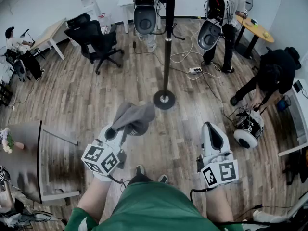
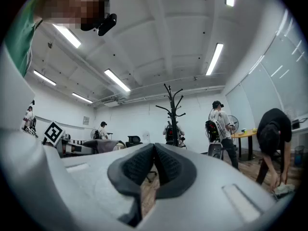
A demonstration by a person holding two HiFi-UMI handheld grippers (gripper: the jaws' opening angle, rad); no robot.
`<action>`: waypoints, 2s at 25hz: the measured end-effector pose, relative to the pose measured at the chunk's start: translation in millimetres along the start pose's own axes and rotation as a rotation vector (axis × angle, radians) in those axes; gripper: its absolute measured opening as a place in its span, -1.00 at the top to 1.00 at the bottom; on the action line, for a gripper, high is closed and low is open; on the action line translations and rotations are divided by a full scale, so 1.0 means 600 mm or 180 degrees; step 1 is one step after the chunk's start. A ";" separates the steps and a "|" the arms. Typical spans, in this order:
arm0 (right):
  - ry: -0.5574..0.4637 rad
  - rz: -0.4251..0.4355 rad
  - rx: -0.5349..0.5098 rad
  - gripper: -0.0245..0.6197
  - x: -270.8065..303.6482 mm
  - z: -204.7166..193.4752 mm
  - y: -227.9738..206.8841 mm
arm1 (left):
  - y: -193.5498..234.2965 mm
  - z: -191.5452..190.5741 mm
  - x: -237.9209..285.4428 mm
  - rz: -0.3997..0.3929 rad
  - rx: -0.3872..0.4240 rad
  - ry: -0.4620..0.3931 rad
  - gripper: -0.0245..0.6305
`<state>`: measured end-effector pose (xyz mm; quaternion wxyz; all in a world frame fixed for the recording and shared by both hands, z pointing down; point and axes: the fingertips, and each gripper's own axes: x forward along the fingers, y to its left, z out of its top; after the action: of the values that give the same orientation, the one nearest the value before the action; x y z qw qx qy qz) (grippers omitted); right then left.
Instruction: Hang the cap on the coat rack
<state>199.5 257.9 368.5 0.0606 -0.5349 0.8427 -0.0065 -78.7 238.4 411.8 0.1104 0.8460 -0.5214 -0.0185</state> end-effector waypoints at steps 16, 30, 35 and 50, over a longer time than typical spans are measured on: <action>0.0040 -0.0026 0.0147 0.91 -0.014 -0.024 -0.003 | 0.004 -0.002 -0.023 0.0088 -0.0104 0.0023 0.83; 0.0308 -0.0181 0.0099 0.91 0.114 -0.053 -0.001 | 0.161 0.021 0.048 0.0174 -0.0326 -0.0015 0.83; 0.0377 -0.0259 0.0081 0.91 0.193 -0.053 0.006 | 0.235 0.033 0.099 0.0132 -0.0405 -0.0005 0.83; 0.0551 -0.0523 0.0064 0.91 0.397 -0.075 0.012 | 0.425 0.061 0.246 -0.0067 -0.0567 0.0018 0.83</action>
<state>87.8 43.9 389.7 -0.0078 -0.5989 0.7980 -0.0660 -240.5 -8.5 440.8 0.1864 0.8383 -0.5084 -0.0635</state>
